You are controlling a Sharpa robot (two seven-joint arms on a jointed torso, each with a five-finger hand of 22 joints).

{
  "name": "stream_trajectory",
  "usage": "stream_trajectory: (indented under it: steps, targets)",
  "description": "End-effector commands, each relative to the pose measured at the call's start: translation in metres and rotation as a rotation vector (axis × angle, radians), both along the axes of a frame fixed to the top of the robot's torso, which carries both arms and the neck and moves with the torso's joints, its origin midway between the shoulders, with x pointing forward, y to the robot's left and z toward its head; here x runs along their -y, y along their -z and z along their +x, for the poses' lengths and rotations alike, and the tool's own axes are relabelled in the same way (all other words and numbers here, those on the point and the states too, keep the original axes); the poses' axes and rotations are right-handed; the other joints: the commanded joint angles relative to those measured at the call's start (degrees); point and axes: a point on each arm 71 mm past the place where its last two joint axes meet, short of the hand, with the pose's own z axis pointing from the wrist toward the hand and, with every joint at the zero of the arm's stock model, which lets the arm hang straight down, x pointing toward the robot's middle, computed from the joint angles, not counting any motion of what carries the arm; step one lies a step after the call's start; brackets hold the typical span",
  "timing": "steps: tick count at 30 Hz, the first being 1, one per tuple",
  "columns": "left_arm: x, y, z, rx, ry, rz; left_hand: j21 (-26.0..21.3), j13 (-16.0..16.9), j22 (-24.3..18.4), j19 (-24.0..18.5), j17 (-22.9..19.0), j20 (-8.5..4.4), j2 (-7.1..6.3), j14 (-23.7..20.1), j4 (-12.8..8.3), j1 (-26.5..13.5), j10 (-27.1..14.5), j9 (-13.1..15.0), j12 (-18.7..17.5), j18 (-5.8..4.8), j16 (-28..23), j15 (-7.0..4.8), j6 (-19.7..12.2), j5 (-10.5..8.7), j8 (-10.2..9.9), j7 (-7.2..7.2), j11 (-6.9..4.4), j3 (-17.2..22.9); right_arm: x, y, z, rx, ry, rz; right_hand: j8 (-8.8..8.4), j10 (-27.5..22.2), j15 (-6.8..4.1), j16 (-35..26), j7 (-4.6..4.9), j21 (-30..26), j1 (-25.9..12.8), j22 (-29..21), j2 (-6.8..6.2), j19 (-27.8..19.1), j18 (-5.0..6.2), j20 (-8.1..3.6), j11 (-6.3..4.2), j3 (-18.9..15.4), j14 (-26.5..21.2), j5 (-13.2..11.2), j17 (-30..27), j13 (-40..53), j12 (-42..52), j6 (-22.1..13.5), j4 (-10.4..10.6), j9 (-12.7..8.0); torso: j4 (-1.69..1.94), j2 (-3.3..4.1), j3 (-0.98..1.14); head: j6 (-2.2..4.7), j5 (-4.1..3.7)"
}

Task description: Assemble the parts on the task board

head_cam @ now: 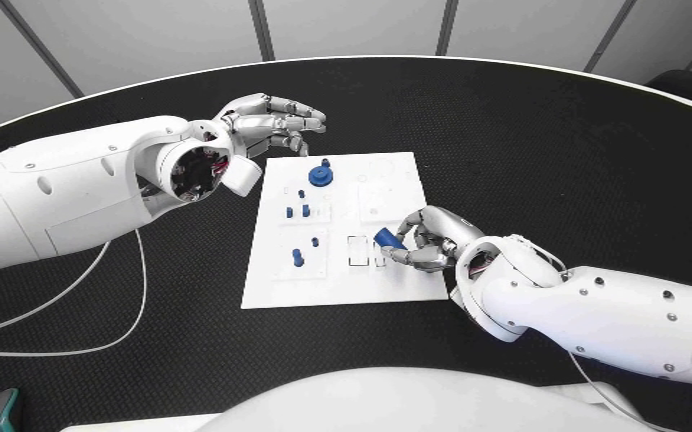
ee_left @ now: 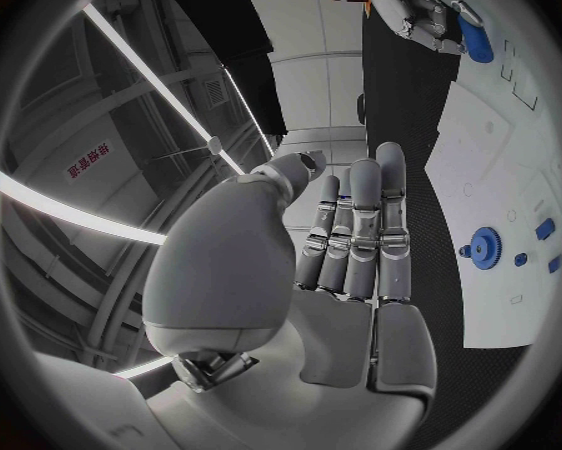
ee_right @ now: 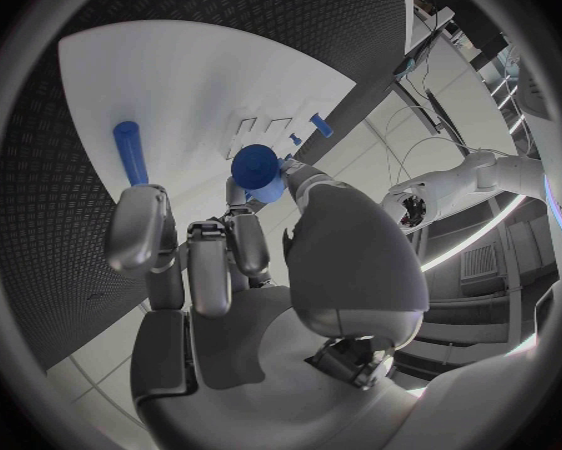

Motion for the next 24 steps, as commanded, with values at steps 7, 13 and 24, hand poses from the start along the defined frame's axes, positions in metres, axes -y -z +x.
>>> stream_trajectory:
  steps: [7, 13, 24]
  targets:
    - [0.001, 0.0, 0.0, -0.001, 0.003, 0.0, -0.3, -0.1, -0.1, -0.1, -0.1, 0.21, 0.55, -0.4, 0.1, -0.1, -0.4, -0.1, 0.3, 0.8, 0.0, -0.02, -0.4, 0.11, 0.3, 0.13, 0.11, -0.2, -0.015, 0.008, 0.002, -0.075, -0.045, -0.021, 0.37, 0.6, -0.64, 0.4, -1.85, 0.2, -1.4, 5.8, -0.33, 0.5, -0.36, -0.16, -0.08, 0.0, 5.3, 0.5, 11.8, 2.4, 0.3, 2.5, 0.8, 1.7, 0.14, 0.1, -0.07, 0.02, 0.13]
    - [0.001, 0.0, 0.0, -0.001, 0.002, 0.0, -0.3, -0.1, -0.1, -0.1, -0.1, 0.21, 0.55, -0.4, 0.1, -0.1, -0.4, -0.1, 0.3, 0.8, 0.0, -0.02, -0.4, 0.11, 0.3, 0.13, 0.11, -0.2, -0.024, 0.012, 0.005, -0.102, -0.061, -0.035, 0.79, 0.7, -0.79, 0.3, -2.12, 0.0, -5.1, 6.0, 0.7, 0.5, -0.34, -0.3, -0.28, 0.0, 5.3, 0.2, 11.7, 2.4, 0.1, 3.1, 1.1, 2.2, 0.04, 0.11, -0.08, 0.06, 0.31]
    - [0.001, 0.0, 0.0, -0.001, 0.0, 0.001, -0.3, -0.1, -0.1, -0.1, -0.1, 0.21, 0.55, -0.4, 0.1, -0.1, -0.4, -0.1, 0.3, 0.8, 0.0, -0.02, -0.4, 0.11, 0.3, 0.13, 0.11, -0.2, -0.032, 0.012, 0.008, -0.091, -0.05, -0.022, 1.7, 1.2, -1.21, 0.4, -2.74, 0.4, -7.7, 6.3, 1.77, 0.6, -0.4, -0.62, -0.8, 0.4, 5.3, 1.1, 11.9, 2.8, 0.2, 4.3, 1.0, 2.9, 0.09, 0.22, 0.08, -0.01, 0.58]
